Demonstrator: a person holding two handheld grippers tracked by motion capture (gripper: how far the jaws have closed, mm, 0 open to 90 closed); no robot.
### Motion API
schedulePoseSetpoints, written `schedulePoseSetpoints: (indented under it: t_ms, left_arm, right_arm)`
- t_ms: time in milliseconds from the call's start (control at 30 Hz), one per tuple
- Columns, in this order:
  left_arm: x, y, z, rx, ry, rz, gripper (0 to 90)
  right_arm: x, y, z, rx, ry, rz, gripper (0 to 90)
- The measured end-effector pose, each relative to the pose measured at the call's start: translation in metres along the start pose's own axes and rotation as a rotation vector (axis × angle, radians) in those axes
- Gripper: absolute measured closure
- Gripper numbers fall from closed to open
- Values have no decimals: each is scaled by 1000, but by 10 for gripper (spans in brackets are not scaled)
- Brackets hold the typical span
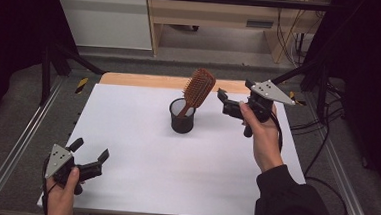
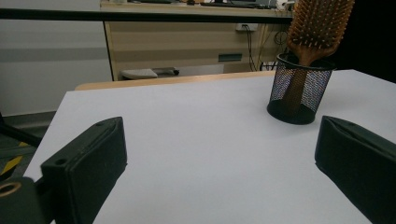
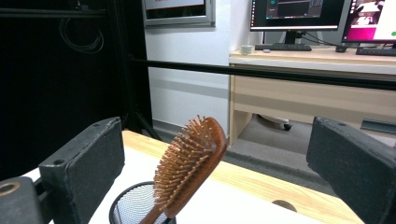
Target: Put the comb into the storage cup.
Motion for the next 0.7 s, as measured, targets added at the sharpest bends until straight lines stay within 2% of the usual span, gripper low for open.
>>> schedulePoseSetpoints:
  t_ms: [300,500,700]
  left_arm:
    - [-1,0,-2,-10,-1,4,27]
    - [-1,1,-3,-9,5,8,26]
    - [-3,1,-4,0,-12,13,23]
  right_arm:
    - [-17,1,13,-15,-20,7,47]
    - [-30,1,27,2,-43,21,42]
    - [-45,0,42,22,-79,25,27]
Point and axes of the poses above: each handheld gripper's, and its own axes: x roughly forward along the jaws, y roughly out of its top, z roughly to its right, the point moved 2 cm from there along x, roughly forward along the jaws, and after that the axes turned 11 degrees about z, right-handed, at the moved point
